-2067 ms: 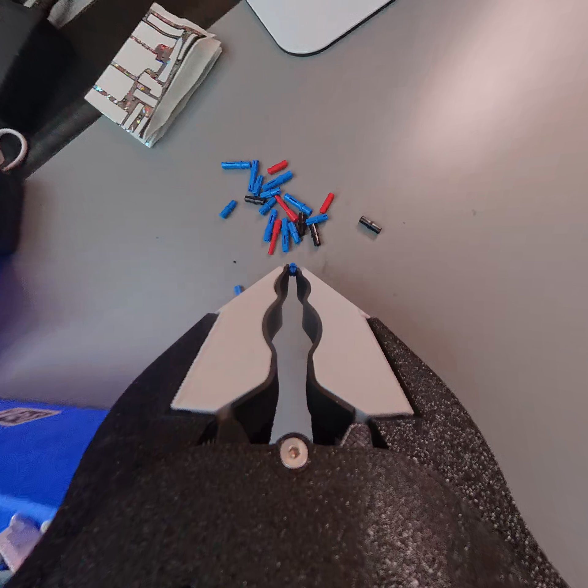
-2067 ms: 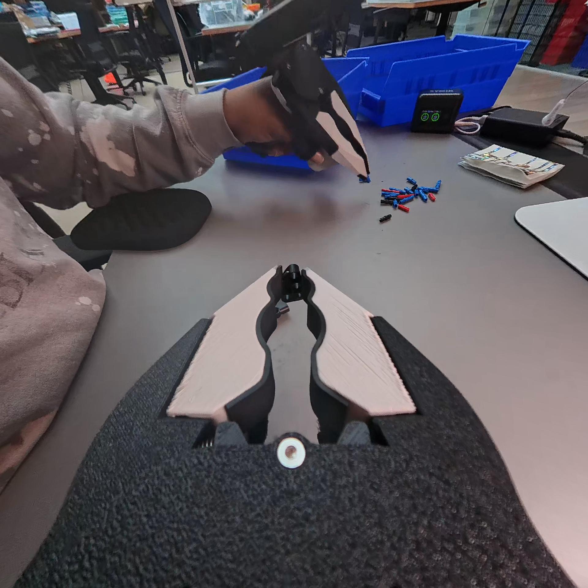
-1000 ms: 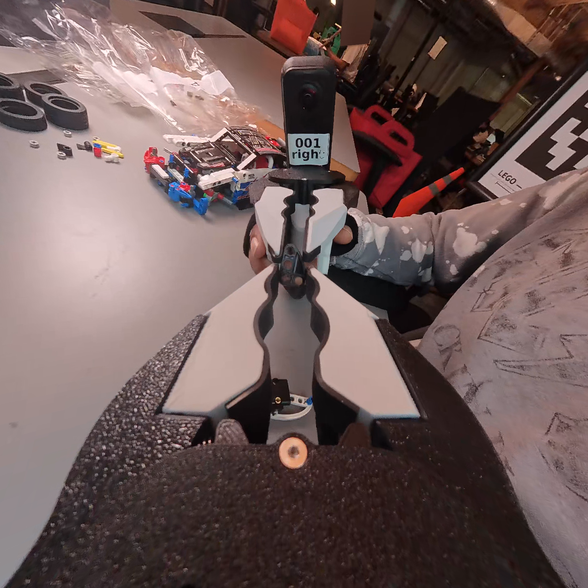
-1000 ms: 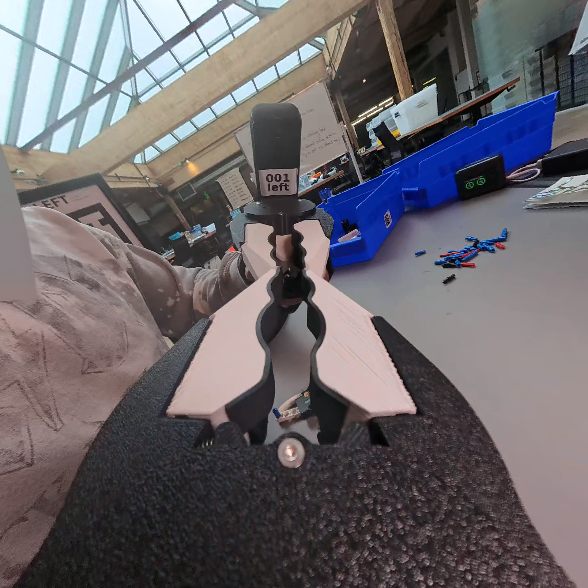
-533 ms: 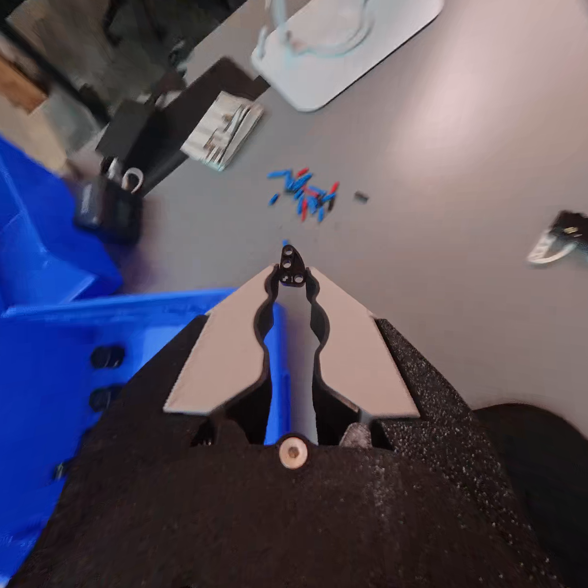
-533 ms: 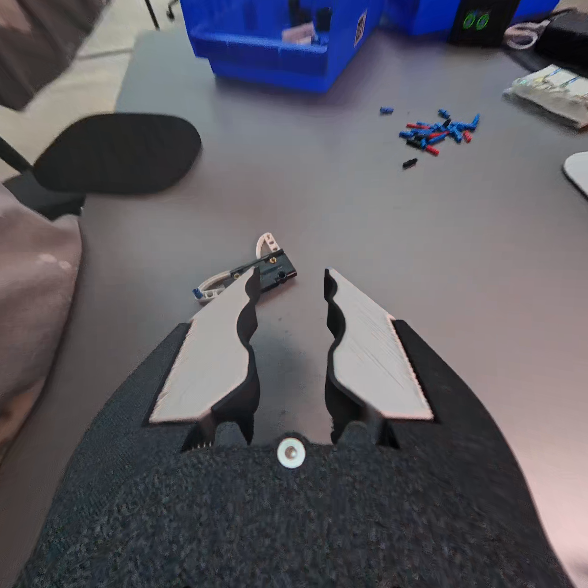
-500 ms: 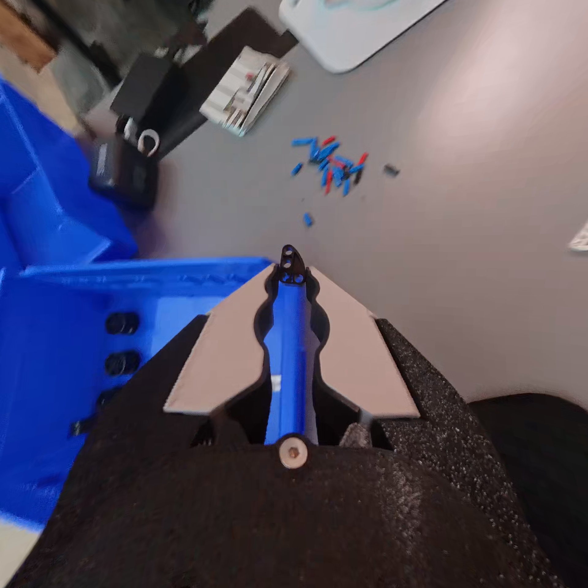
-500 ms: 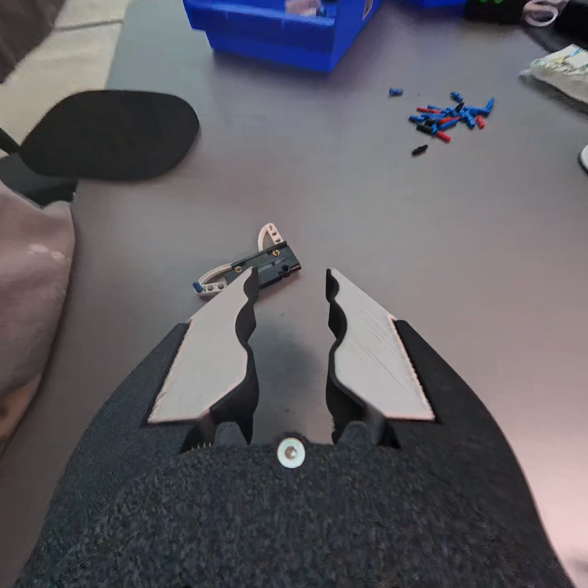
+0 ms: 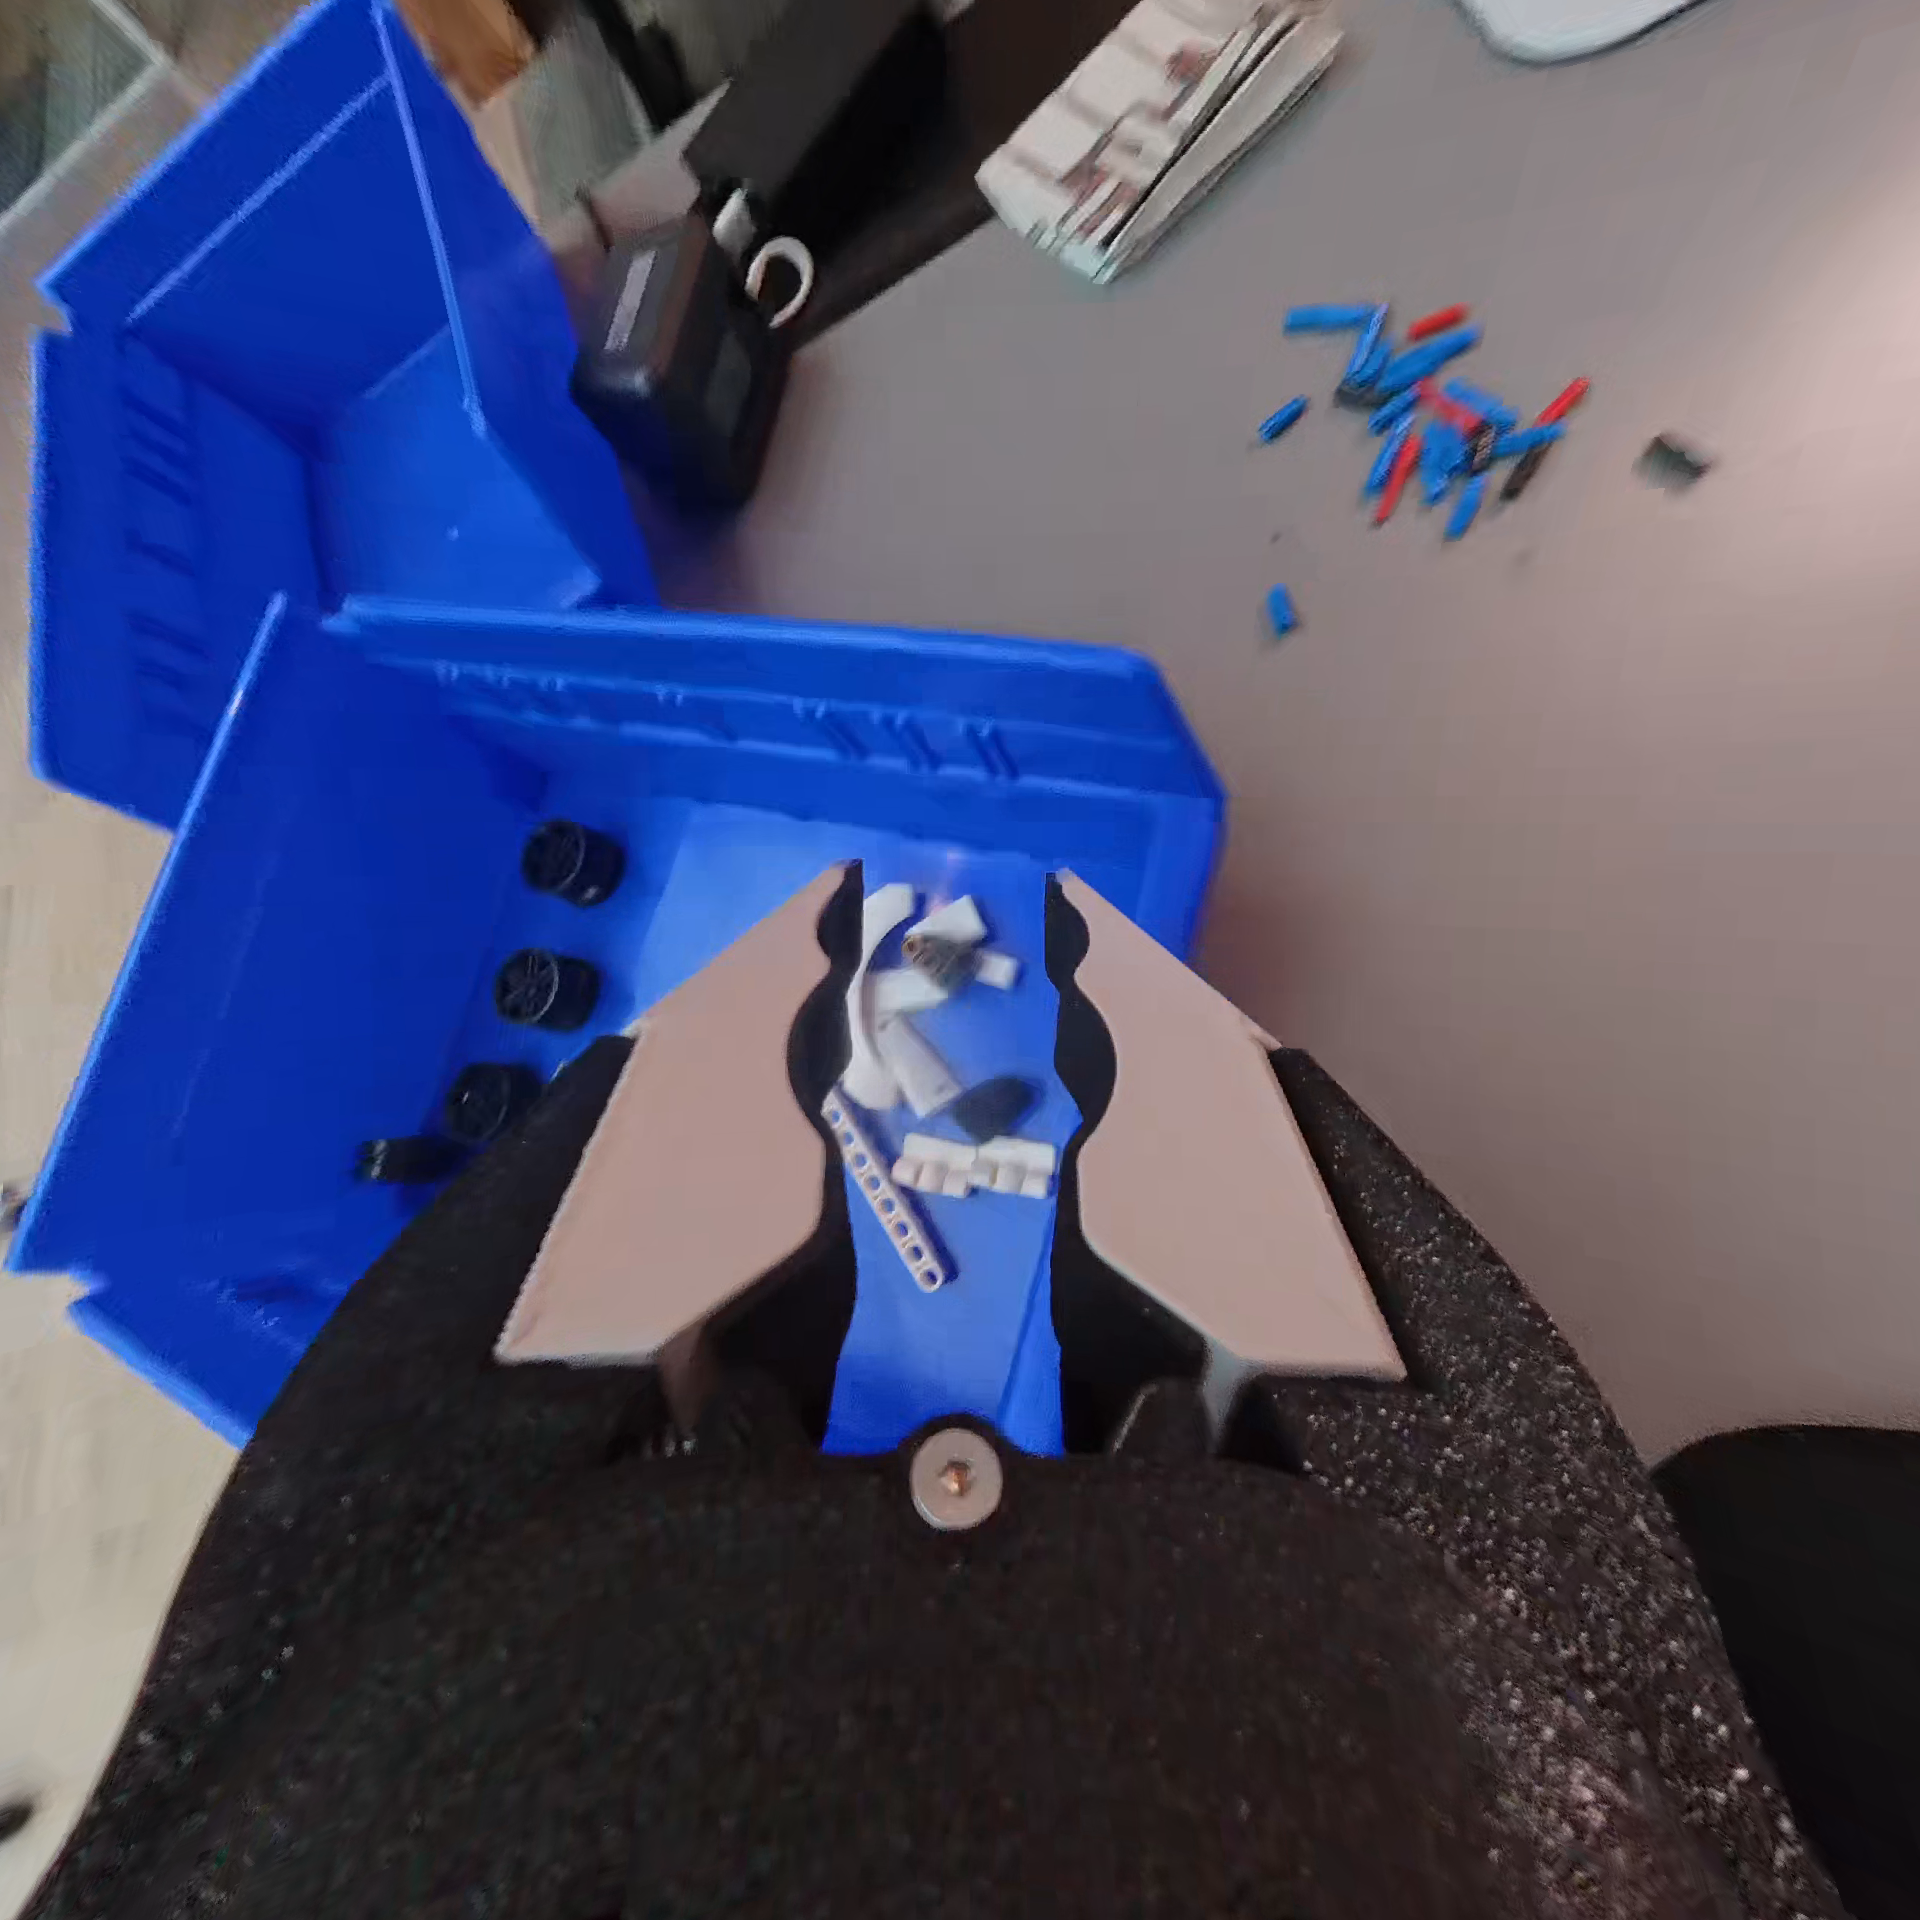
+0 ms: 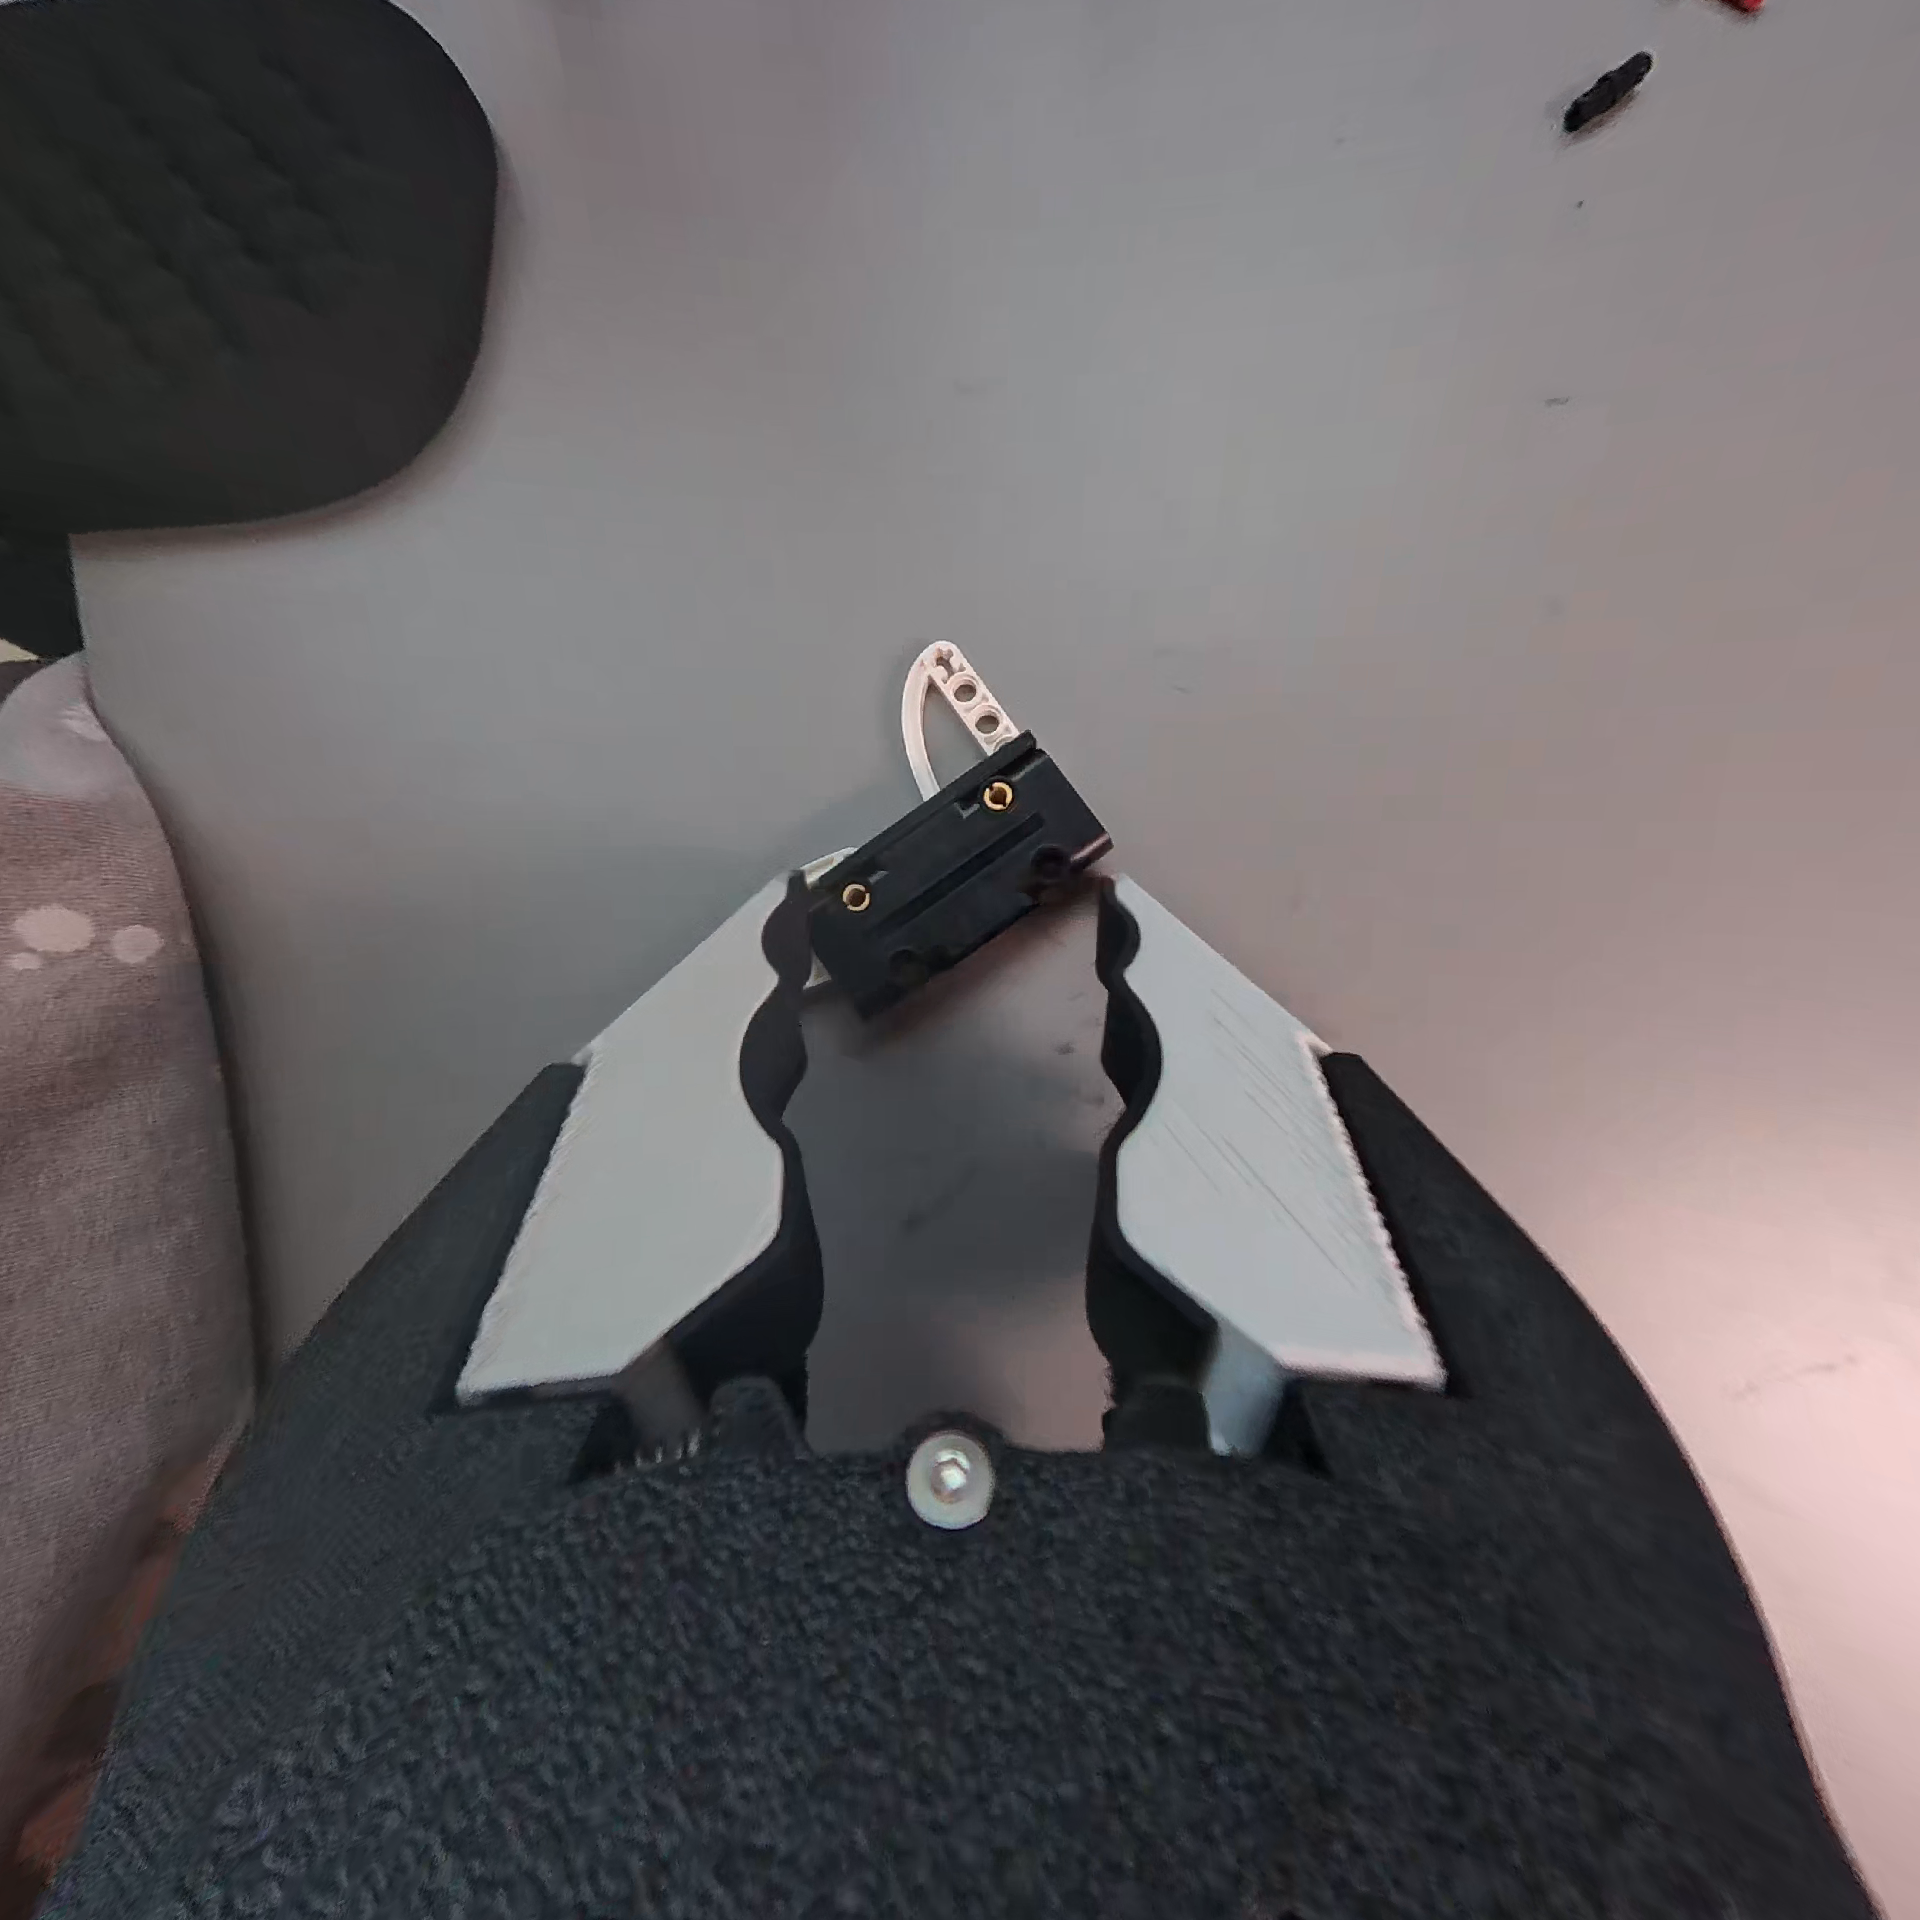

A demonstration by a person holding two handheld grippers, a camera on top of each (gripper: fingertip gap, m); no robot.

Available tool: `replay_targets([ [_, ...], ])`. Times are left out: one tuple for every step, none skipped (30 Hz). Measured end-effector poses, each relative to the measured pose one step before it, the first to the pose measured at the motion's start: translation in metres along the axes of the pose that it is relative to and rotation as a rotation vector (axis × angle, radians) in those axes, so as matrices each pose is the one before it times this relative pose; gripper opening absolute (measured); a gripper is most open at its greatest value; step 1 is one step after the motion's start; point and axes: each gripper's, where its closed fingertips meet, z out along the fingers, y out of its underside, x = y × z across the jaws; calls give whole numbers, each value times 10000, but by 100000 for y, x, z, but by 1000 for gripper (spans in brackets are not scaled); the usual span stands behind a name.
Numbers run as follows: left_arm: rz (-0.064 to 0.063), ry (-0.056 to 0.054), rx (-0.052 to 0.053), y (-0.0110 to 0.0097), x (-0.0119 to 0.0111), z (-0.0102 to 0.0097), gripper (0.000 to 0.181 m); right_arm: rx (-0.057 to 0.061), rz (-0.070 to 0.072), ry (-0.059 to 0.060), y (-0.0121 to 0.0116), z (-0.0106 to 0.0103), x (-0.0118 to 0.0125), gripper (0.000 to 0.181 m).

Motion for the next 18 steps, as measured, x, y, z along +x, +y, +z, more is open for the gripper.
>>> replay_targets([
  [106, 523, 548, -1341, 1344, -552, 34, 17, -229, 61, -18, -19, 124, 47],
  [98, 825, 602, -1462, 1997, -450, 34, -46, -76, -17, 94, -114, 173, 44],
  [39, 1049, 579, -1426, 2531, -166, 34, -41, -37, 83, 105, -171, 456, 42],
  [88, 1232, 401, -1098, 2954, 227, 34, -29, -218, 137, 184, -210, 584, 40],
  [175, 1161, 218, -732, 2893, 668, 36, -71, -174, 277, 302, -228, 845, 39],
  [241, 895, 184, -575, 2415, 1040, 36, -49, -76, 351, 296, -259, 1033, 39],
  [265, 791, 109, -368, 2108, 1327, 36, 17, 33, 275, 239, -328, 935, 40],
  [166, 768, -76, -45, 1844, 1559, 38, 65, 185, 62, 138, -389, 586, 40],
  [78, 668, -180, 111, 1475, 1698, 40, 153, 250, -68, -69, -445, 285, 39],
  [70, 601, -184, 118, 1235, 1745, 42, 168, 175, -118, -161, -452, 28, 39],
  [73, 568, -209, 112, 1098, 1741, 44, 60, 5, -149, -10, -402, -183, 39],
  [117, 482, -230, 104, 889, 1700, 46, -118, -103, -123, 282, -265, -248, 38],
  [147, 376, -285, 167, 640, 1634, 48, -221, -194, -100, 476, -70, -273, 37],
  [199, 297, -329, 208, 473, 1497, 49, -145, -240, -191, 408, 62, -478, 35],
  [242, 205, -295, 139, 341, 1314, 51, -52, -158, -289, 242, 170, -686, 34],
  [269, 189, -250, 71, 341, 1080, 52, -3, -94, -177, 108, 237, -506, 33],
  [272, 173, -214, 30, 312, 862, 52, 43, -108, 71, -12, 250, -89, 31],
  [224, 62, -203, 39, 90, 706, 48, -25, -138, 145, 56, 203, 71, 24],
])
